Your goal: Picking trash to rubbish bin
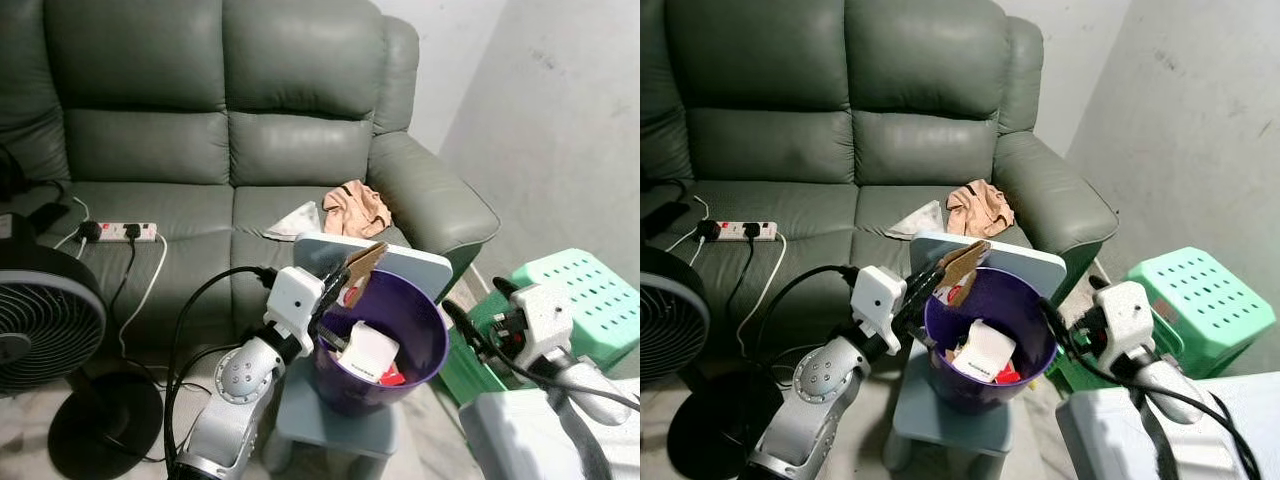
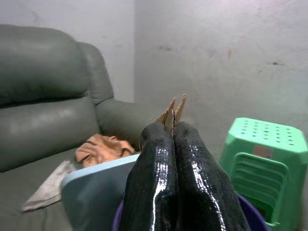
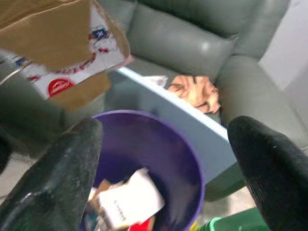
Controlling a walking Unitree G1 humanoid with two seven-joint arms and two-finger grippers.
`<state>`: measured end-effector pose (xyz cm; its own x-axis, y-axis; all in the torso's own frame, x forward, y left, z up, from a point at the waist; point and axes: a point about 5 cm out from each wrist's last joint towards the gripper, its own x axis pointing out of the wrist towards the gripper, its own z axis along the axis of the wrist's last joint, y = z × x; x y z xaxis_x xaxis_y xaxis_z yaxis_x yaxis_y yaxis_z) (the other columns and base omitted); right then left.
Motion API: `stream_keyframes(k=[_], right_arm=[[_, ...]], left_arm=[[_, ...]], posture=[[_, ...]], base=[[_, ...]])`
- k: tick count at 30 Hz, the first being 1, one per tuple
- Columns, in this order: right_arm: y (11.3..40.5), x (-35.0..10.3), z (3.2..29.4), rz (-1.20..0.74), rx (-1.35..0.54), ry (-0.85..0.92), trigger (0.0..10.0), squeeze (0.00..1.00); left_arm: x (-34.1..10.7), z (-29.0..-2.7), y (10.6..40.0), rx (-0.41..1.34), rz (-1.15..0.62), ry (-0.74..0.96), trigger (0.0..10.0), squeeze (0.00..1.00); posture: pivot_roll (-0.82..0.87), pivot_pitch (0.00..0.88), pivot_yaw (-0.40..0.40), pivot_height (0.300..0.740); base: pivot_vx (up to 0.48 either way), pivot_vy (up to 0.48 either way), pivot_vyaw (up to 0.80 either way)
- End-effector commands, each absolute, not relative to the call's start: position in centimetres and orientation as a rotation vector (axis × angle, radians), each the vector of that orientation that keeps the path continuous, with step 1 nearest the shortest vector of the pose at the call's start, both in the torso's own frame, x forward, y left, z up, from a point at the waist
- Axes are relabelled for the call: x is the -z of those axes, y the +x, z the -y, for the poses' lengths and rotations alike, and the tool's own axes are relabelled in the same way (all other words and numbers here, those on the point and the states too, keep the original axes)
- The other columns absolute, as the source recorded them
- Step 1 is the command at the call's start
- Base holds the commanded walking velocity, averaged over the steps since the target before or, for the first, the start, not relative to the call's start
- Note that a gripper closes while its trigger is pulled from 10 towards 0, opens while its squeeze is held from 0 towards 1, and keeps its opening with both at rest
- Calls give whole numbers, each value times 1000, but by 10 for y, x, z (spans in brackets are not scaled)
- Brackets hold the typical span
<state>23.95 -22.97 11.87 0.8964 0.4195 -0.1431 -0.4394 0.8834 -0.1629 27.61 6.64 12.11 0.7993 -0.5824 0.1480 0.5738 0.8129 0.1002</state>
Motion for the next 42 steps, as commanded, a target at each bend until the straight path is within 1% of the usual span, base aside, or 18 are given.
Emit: stream_keyframes(k=[1,4,6,7,8,9,14,17,20,24,25,26,29,30,37,38,42], right_arm=[[237,-124,231,-103,-474,-200,10000,0],[233,-124,230,-111,-496,-201,10000,0],[220,-126,228,-130,-563,-194,10000,0],[220,-126,228,-130,-563,-194,10000,0],[210,-131,225,-142,-610,-168,10000,0],[206,-133,224,-144,-624,-154,10000,0],[200,-136,221,-146,-639,-134,10000,0],[192,-141,217,-142,-644,-111,10000,0],[188,-147,215,-129,-641,-90,10000,0],[178,-157,212,-110,-633,-64,10000,0],[175,-159,210,-104,-626,-53,10000,0],[175,-159,210,-104,-626,-53,10000,0],[160,-171,205,-92,-619,-13,10000,0],[160,-171,205,-92,-619,-13,10000,0],[146,-186,202,-78,-598,19,10000,0],[146,-186,202,-78,-598,19,10000,0],[134,-199,199,-86,-579,55,10000,0]], left_arm=[[-120,-67,275,611,171,35,10000,0],[-118,-70,276,601,168,34,10000,0],[-109,-85,283,555,135,41,10000,0],[-109,-85,283,555,135,41,10000,0],[-101,-100,290,509,99,43,10000,0],[-99,-105,293,495,90,51,10000,0],[-97,-113,299,477,78,57,10000,0],[-97,-117,311,473,62,56,10000,0],[-98,-114,317,497,59,50,10000,0],[-103,-100,324,561,69,42,10000,0],[-105,-93,326,593,73,40,10000,0],[-105,-93,326,593,73,40,10000,0],[-112,-70,331,694,98,24,10000,0],[-112,-70,331,694,98,24,10000,0],[-125,-43,337,796,126,9,10000,0],[-125,-43,337,796,126,9,10000,0],[-139,-25,340,878,174,-21,10000,0]], posture=[[-119,85,-172,740],[-127,97,-177,740],[-149,120,-185,740],[-149,120,-185,740],[-158,127,-188,740],[-168,133,-191,740],[-187,145,-196,740],[-217,159,-201,740],[-236,168,-199,740],[-265,182,-195,740],[-295,194,-190,740],[-295,194,-190,740],[-337,215,-180,740],[-337,215,-180,740],[-397,251,-178,740],[-397,251,-178,740],[-413,284,-194,740]], base=[[0,0,0],[0,0,0],[0,0,0],[0,0,0],[0,0,0],[0,0,0],[0,0,0],[0,0,0],[0,0,0],[0,0,0],[0,0,0],[0,0,0],[0,0,0],[0,0,0],[0,0,0],[0,0,0],[0,0,0]])
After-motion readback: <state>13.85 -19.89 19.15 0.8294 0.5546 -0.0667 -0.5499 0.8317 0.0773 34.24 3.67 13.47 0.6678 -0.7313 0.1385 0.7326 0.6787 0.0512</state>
